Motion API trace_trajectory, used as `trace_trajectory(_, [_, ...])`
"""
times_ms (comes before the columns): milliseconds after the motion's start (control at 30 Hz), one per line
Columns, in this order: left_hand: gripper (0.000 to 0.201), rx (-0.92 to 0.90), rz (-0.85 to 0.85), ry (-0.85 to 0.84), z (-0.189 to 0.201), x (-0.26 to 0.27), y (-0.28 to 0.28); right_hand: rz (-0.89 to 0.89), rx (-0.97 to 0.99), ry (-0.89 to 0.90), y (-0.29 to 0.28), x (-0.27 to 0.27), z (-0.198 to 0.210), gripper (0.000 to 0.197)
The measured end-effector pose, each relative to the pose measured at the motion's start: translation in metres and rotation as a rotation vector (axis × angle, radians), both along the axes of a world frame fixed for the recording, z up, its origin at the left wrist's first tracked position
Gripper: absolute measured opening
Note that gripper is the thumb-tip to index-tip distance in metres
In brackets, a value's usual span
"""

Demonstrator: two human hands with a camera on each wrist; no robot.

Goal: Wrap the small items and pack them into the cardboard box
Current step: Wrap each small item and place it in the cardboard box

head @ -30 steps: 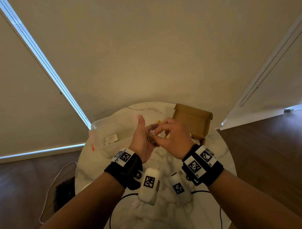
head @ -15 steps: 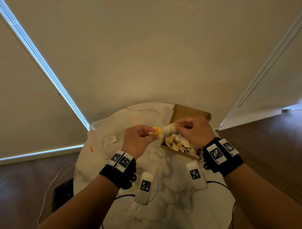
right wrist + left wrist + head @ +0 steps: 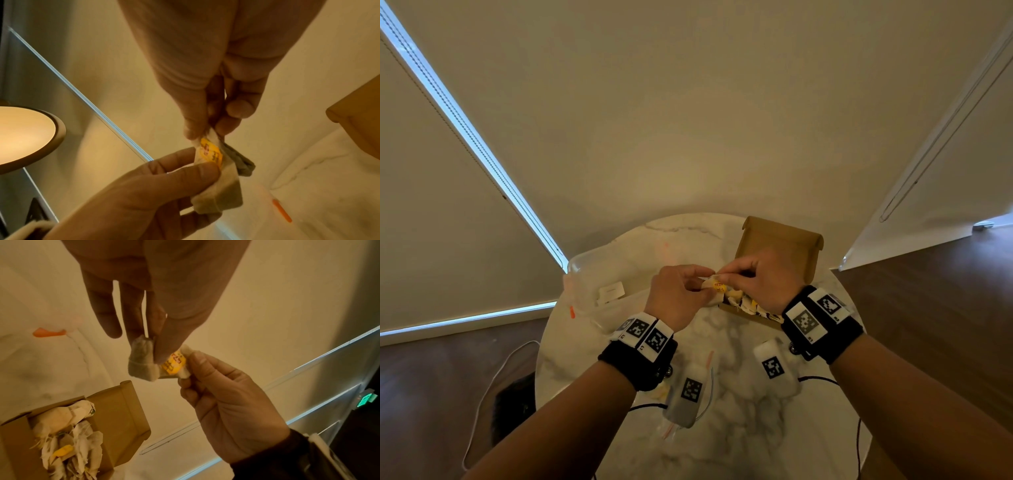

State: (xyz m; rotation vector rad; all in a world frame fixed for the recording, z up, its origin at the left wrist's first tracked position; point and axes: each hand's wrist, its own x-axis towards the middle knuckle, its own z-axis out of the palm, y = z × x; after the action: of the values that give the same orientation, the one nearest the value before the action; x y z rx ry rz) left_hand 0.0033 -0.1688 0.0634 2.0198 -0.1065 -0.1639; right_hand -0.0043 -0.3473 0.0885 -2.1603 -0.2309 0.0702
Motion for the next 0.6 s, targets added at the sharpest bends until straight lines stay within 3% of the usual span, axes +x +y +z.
trace_trajectory(167, [0.011,-0.044,0.01,0.012,-0.003,0.003,-0.004,0.067,-0.044,0.012,0.0,0.002,-0.005,0.01])
trace_trajectory(300, [0.01,-0.004,-0.03,0.009,-0.011,0.007,-0.004,-0.015,-0.032,0.033,-0.003,0.007,-0.007,0.004])
trace_trajectory(467, [0.035,-0.399,-0.114,0.284,-0.014,0.003,-0.001,-0.084,0.047,0.12,-0.012,0.013,-0.006,0.006])
trace_trajectory(600, [0.029,-0.491,-0.105,0.33,-0.015,0.003,-0.003,-0.075,0.142,0.192,-0.016,0.016,-0.008,0.005])
